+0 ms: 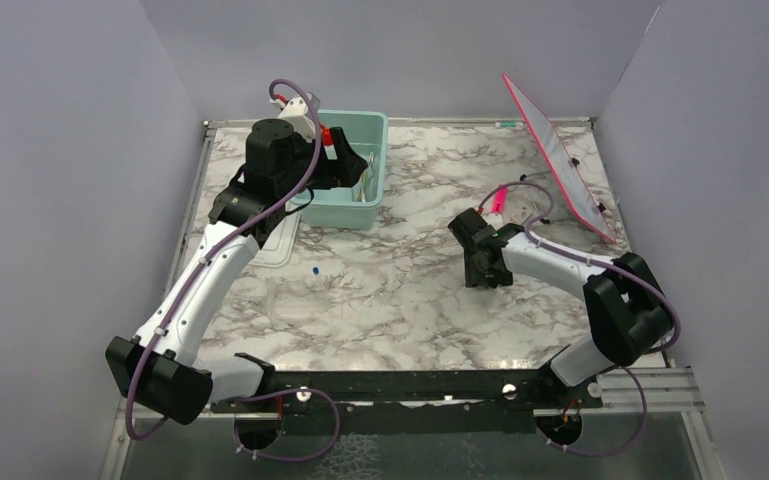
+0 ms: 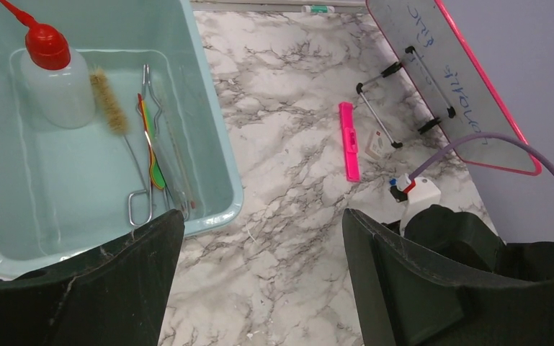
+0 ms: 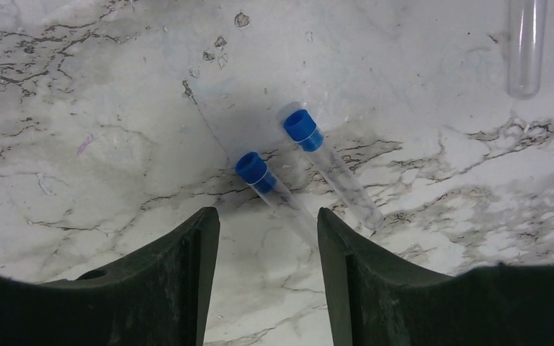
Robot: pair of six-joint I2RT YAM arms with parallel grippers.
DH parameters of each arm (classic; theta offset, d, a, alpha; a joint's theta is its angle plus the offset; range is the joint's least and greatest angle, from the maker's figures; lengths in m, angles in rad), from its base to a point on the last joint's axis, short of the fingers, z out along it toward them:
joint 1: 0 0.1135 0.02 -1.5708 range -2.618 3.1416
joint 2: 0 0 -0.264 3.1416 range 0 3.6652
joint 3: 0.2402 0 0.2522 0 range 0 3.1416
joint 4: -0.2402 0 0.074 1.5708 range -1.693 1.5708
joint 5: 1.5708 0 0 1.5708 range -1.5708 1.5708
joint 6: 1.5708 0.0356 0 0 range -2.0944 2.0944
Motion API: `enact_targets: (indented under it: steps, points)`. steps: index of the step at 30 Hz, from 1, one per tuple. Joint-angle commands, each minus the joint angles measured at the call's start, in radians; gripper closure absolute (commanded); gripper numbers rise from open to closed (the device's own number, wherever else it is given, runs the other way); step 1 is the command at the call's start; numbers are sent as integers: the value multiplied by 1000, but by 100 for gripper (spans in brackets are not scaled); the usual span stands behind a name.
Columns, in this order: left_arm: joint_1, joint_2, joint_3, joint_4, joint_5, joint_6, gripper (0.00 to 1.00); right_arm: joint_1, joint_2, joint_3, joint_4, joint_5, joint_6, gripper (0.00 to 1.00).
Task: Organize the chemistry lab equipment
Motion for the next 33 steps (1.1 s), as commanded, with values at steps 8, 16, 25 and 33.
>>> enact_targets:
  steps: [8,16,25,33]
  points:
    - [1,7,20,37,32,-2,17,-70,59,6,20,-215,-104,53]
    - [1,10,19,37,42,-8,18,-72,55,8,66,-318,-167,78]
    - [1,-8,9,22,34,-2,18,-72,136,41,151,-375,-235,76]
    - [1,-21,10,-13,15,-4,18,-46,115,102,195,-287,-274,91]
